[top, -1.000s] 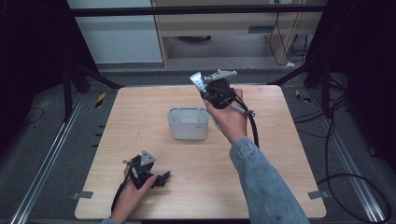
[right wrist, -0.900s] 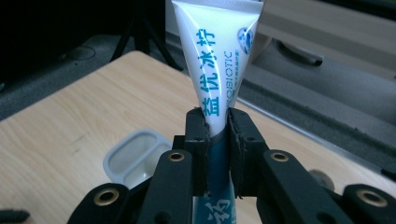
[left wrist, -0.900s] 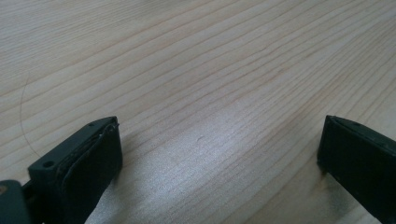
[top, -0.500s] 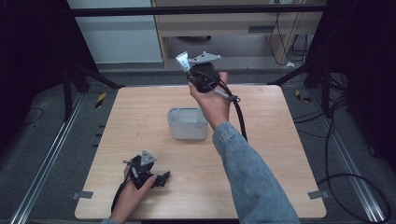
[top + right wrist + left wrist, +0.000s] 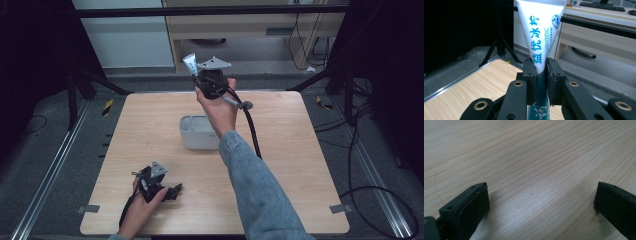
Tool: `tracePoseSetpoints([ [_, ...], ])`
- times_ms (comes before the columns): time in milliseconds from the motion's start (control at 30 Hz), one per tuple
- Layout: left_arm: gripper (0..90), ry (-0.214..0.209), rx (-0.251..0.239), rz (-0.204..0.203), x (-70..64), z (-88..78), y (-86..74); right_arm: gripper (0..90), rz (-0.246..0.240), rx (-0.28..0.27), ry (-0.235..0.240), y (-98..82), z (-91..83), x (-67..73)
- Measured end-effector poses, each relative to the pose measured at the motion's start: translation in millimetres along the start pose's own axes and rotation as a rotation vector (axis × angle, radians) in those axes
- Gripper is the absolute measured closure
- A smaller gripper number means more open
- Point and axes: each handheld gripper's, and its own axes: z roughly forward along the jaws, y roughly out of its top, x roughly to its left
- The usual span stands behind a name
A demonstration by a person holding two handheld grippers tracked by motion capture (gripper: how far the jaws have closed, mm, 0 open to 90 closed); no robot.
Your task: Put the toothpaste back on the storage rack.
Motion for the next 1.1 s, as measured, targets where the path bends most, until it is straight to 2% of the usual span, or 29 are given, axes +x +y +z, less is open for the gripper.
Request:
tracePoseSetpoints([
  [233, 0.0, 0.000, 0.000, 0.000, 0.0, 0.0, 0.0, 78.9, 0.026, -0.047, 0.008, -6.6, 7.5, 5.1],
  [367, 0.0, 0.000, 0.000, 0.000, 0.0, 0.0, 0.0, 78.9, 0.032, -0.053, 0.010, -11.1, 11.2, 6.9],
  [500, 0.0, -0.001, 0.001, 0.001, 0.0, -0.1, 0.0, 78.9, 0.065, -0.045, 0.012, -17.5, 18.3, 6.8],
  [667, 0.0, -0.002, 0.001, 0.002, 0.0, -0.2, -0.1, 78.9, 0.064, -0.059, 0.014, -22.6, 24.2, 10.7],
  [767, 0.0, -0.002, 0.001, 0.002, 0.0, -0.2, -0.1, 78.8, 0.050, -0.062, 0.012, -25.1, 25.5, 13.6],
  [1100, 0.0, -0.001, 0.000, 0.000, -0.1, -0.2, -0.1, 78.8, 0.076, -0.074, 0.019, -35.5, 21.4, 15.1],
])
